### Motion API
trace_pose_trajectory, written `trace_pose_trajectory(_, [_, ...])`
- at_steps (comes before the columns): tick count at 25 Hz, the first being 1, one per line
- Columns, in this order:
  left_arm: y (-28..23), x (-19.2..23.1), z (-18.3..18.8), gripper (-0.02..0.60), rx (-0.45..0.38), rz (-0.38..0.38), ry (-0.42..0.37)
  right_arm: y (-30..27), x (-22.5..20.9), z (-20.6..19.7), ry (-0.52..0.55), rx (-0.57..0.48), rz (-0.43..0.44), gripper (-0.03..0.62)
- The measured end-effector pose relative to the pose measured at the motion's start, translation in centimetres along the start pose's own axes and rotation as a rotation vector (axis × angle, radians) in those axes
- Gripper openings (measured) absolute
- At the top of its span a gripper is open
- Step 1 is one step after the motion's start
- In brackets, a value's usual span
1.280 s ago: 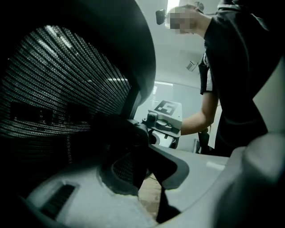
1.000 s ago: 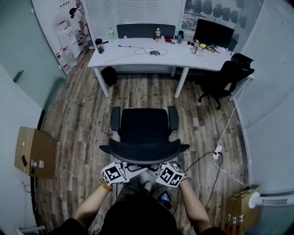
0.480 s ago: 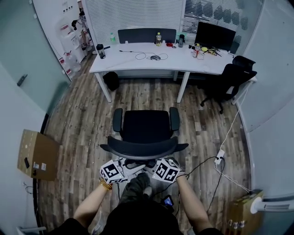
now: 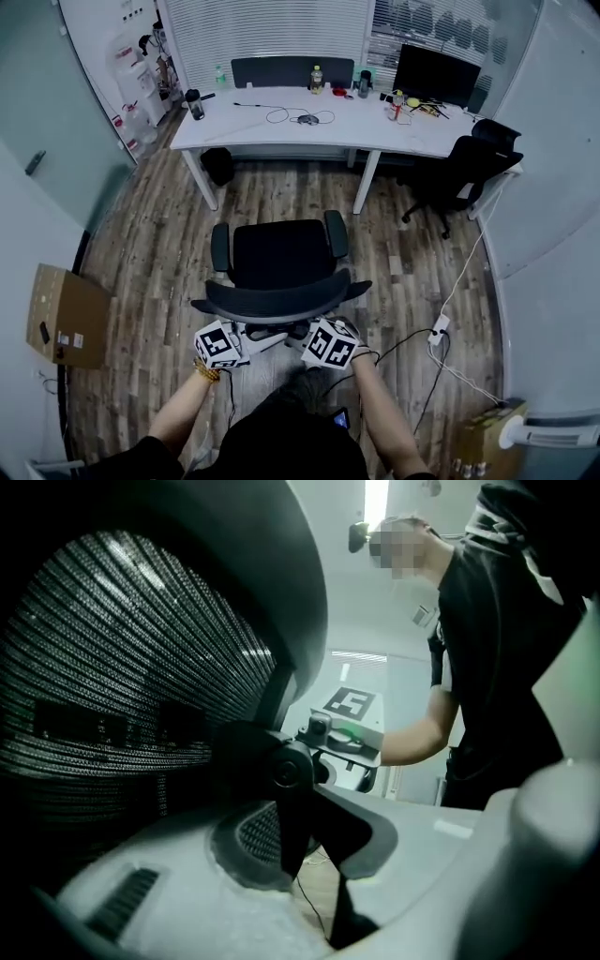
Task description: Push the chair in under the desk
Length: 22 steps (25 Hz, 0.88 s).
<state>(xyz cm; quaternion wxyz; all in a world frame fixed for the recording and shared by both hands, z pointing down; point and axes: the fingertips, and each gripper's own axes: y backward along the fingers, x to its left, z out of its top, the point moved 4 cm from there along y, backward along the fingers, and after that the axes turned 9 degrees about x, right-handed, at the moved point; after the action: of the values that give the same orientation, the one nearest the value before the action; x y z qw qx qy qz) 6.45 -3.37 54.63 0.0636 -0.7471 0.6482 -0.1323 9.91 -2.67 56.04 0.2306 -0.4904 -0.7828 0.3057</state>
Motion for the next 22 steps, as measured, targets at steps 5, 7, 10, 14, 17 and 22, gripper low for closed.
trace_pose_trajectory(5, [-2.2,2.5,0.8,0.071,0.001,0.05,0.019,0.8,-3.4,-1.1,0.017,0.016,0.017,0.053])
trace_pose_trajectory(7, [-3.1,3.4,1.3,0.07,-0.001,0.067,0.024,1.3,-4.5,-1.6,0.031,0.021,0.036,0.052])
trace_pose_trajectory(10, [-4.3,4.8,1.5,0.069,-0.006,0.072,0.021,1.8,-6.2,-2.2,0.047,0.029,0.045,0.052])
trace_pose_trajectory(14, [-3.9,6.6,1.9,0.066,-0.005,0.058,0.03,1.1,-7.9,-1.5,0.06,0.041,0.048,0.051])
trace_pose_trajectory(17, [-3.2,7.4,1.6,0.066,0.001,0.065,0.038,0.3,-8.4,-1.0,0.057,0.03,0.047,0.051])
trace_pose_trajectory(22, [-2.9,9.1,1.6,0.067,0.008,0.072,0.039,-0.5,-9.9,-0.8,0.051,0.023,0.04,0.052])
